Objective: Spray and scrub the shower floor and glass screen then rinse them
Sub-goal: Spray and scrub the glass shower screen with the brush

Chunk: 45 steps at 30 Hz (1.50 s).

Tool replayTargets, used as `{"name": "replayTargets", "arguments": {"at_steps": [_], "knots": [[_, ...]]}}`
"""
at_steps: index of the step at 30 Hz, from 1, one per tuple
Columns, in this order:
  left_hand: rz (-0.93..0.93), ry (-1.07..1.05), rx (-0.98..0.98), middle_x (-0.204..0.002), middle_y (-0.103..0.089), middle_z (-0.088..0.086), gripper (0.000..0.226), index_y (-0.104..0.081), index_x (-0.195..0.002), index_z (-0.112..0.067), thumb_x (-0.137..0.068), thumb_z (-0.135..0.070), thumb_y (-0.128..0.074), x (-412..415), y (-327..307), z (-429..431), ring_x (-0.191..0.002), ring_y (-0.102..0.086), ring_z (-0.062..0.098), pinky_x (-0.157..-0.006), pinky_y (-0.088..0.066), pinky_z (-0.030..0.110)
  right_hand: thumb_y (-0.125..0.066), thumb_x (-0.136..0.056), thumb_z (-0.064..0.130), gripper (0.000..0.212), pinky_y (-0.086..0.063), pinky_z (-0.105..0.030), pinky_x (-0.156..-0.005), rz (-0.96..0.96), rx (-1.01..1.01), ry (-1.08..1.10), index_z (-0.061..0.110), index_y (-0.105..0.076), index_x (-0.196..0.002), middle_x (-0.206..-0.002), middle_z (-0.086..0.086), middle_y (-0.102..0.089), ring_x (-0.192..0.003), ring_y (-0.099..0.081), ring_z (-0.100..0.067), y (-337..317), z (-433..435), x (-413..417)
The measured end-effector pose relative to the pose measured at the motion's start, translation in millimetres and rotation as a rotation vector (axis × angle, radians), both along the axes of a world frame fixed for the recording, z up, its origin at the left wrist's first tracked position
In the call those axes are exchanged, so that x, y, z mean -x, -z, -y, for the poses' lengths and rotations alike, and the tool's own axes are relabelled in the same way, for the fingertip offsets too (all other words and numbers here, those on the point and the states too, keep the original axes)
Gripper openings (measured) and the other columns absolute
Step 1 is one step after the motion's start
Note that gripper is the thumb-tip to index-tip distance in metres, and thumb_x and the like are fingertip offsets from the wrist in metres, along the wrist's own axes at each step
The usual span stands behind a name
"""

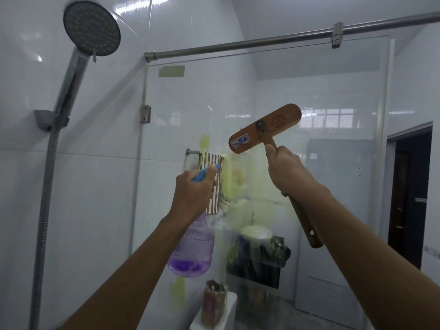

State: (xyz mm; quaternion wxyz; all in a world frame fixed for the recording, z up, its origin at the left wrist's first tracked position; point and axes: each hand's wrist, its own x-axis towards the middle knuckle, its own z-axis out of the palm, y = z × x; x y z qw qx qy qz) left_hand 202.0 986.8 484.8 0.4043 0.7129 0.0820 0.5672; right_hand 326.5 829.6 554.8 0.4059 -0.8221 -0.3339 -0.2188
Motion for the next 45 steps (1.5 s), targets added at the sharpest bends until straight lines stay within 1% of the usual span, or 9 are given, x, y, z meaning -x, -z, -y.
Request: {"name": "replayTargets", "arguments": {"at_steps": [9, 13, 17, 22, 24, 29, 36, 41, 45], "knots": [[0.057, -0.051, -0.01, -0.07, -0.069, 0.014, 0.04, -0.061, -0.07, -0.016, -0.1, -0.04, -0.053, 1, 1, -2, -0.059, -0.068, 0.03, -0.063, -0.061, 0.053, -0.019, -0.104, 0.055, 0.047, -0.054, -0.039, -0.065, 0.063, -0.025, -0.05, 0.016, -0.044, -0.111, -0.093, -0.005, -0.055, -0.072, -0.057, -0.017, -5, -23, 16], [0.152, -0.047, -0.001, -0.069, -0.066, 0.023, 0.049, -0.067, -0.078, 0.004, -0.102, -0.037, -0.053, 11, 1, -6, -0.061, -0.065, 0.039, -0.057, -0.057, 0.047, -0.023, -0.108, 0.043, 0.04, -0.054, -0.04, -0.068, 0.194, 0.254, -0.13, 0.011, -0.047, -0.102, -0.091, -0.008, -0.054, -0.073, -0.057, -0.02, 26, -27, 29], [0.137, -0.085, 0.007, -0.057, -0.064, -0.001, 0.046, -0.067, -0.073, -0.001, -0.101, -0.035, -0.054, 24, 15, -17, -0.046, -0.062, 0.008, -0.046, -0.051, 0.021, -0.026, -0.105, 0.052, 0.042, -0.051, -0.033, -0.065, 0.183, 0.408, -0.128, 0.019, -0.052, -0.103, -0.086, -0.001, -0.06, -0.071, -0.059, -0.015, 76, -19, 29], [0.075, -0.069, -0.001, -0.056, -0.064, -0.007, 0.045, -0.067, -0.073, -0.003, -0.099, -0.038, -0.056, 24, 28, -23, -0.047, -0.063, 0.007, -0.053, -0.055, 0.029, -0.025, -0.107, 0.045, 0.042, -0.051, -0.04, -0.073, 0.251, 0.148, 0.027, 0.013, -0.051, -0.114, -0.101, -0.013, -0.06, -0.087, -0.062, -0.03, -4, -1, 0], [0.075, -0.073, 0.004, -0.055, -0.064, -0.007, 0.044, -0.068, -0.072, -0.005, -0.099, -0.038, -0.056, 24, 30, -20, -0.047, -0.063, 0.006, -0.053, -0.055, 0.029, -0.023, -0.105, 0.051, 0.047, -0.05, -0.038, -0.064, 0.2, 0.032, 0.024, 0.013, -0.05, -0.112, -0.094, -0.009, -0.059, -0.078, -0.061, -0.024, -13, 8, -5], [0.075, -0.067, 0.028, -0.055, -0.065, -0.004, 0.046, -0.068, -0.073, -0.001, -0.1, -0.037, -0.056, 21, 29, -7, -0.046, -0.062, 0.006, -0.055, -0.055, 0.034, -0.026, -0.106, 0.048, 0.036, -0.043, -0.024, -0.055, 0.292, 0.416, -0.063, 0.021, -0.049, -0.101, -0.084, -0.001, -0.06, -0.068, -0.06, -0.013, 67, 3, 14], [0.068, -0.081, 0.016, -0.057, -0.065, -0.003, 0.046, -0.067, -0.073, -0.003, -0.099, -0.038, -0.055, 18, 25, 1, -0.045, -0.062, 0.006, -0.05, -0.055, 0.028, -0.019, -0.103, 0.057, 0.05, -0.047, -0.033, -0.062, 0.27, 0.075, 0.019, 0.018, -0.049, -0.109, -0.09, -0.004, -0.058, -0.073, -0.059, -0.016, 3, 1, -18], [0.067, -0.109, 0.002, -0.063, -0.067, 0.011, 0.049, -0.068, -0.074, -0.002, -0.1, -0.04, -0.054, 15, 21, 1, -0.052, -0.065, 0.02, -0.058, -0.059, 0.041, -0.026, -0.105, 0.05, 0.041, -0.044, -0.021, -0.051, 0.332, 0.513, -0.074, 0.018, -0.05, -0.098, -0.077, 0.002, -0.058, -0.059, -0.057, -0.011, 66, 1, 15], [0.053, -0.089, 0.036, -0.063, -0.067, 0.003, 0.048, -0.07, -0.079, -0.001, -0.099, -0.042, -0.054, 18, 22, -2, -0.05, -0.065, 0.011, -0.054, -0.057, 0.028, -0.028, -0.108, 0.035, 0.035, -0.045, -0.034, -0.063, 0.398, 0.371, 0.025, 0.011, -0.051, -0.116, -0.095, -0.01, -0.056, -0.073, -0.057, -0.023, 7, -5, -3]]}}
